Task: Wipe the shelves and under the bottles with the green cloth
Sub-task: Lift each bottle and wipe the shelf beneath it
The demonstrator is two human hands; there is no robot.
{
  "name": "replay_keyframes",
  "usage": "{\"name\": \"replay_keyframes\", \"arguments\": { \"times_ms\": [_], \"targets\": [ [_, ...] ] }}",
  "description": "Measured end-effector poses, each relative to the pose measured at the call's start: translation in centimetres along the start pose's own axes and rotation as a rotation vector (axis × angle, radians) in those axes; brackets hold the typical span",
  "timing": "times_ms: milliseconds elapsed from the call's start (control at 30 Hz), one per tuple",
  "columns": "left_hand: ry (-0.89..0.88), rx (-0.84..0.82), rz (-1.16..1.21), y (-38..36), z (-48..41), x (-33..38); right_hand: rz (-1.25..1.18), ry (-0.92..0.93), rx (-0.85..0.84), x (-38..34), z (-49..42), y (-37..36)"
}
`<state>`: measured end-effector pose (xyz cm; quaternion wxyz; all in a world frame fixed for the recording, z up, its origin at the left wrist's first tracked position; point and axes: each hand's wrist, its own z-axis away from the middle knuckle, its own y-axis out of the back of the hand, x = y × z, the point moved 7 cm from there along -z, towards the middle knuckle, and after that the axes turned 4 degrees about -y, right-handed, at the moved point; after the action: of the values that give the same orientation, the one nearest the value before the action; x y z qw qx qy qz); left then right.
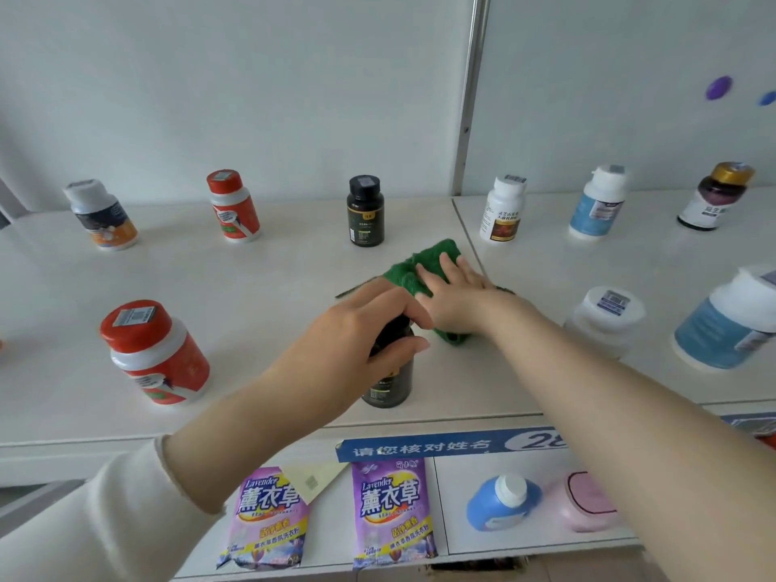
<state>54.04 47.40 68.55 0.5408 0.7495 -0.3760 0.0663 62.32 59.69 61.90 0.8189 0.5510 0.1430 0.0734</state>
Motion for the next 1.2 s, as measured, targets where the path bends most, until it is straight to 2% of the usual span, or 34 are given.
{"name": "replay_keyframes", "arguments": {
  "times_ms": [133, 267, 433, 533, 633, 767, 900, 1067, 1133, 1200],
  "targets": [
    [0.014, 0.009, -0.017, 0.0, 0.1, 0.2, 0.017, -0.009, -0.041, -0.7, -0.9, 0.9],
    [0.061, 0.003, -0.026, 0.3, 0.2, 0.3, 0.167, 0.111, -0.091, -0.7, 2.4, -0.4],
    [0.225, 0.140, 0.026, 2.5, -2.3, 1.0, 0.385, 0.205, -0.185, -0.6, 5.1, -1.4],
    [0.212, 0.223, -0.084, 3.8, -6.3, 3.2, 0.632, 0.296, -0.229, -1.7, 4.5, -0.1],
    [0.222, 0.224, -0.204, 3.9, -10.4, 4.9, 0.970, 0.433, -0.211, -3.1, 5.1, 1.3],
    [0.255, 0.108, -0.376, 2.8, -14.2, 4.5, 1.188, 0.557, -0.157, -3.5, 5.7, 2.2],
    [0.277, -0.050, -0.475, 1.2, -16.2, 2.5, 1.209, 0.620, -0.109, -3.2, 4.9, 2.2],
    [0.219, -0.233, -0.503, -1.2, -19.9, -0.2, 1.291, 0.751, -0.041, -3.0, 3.3, 2.1],
    [0.187, -0.312, -0.477, -2.5, -21.7, -1.4, 1.276, 0.765, -0.056, -2.6, 2.3, 2.1],
    [0.160, -0.367, -0.441, -3.8, -23.3, -2.3, 1.127, 0.712, -0.101, -1.7, 0.5, 2.5]
  ]
}}
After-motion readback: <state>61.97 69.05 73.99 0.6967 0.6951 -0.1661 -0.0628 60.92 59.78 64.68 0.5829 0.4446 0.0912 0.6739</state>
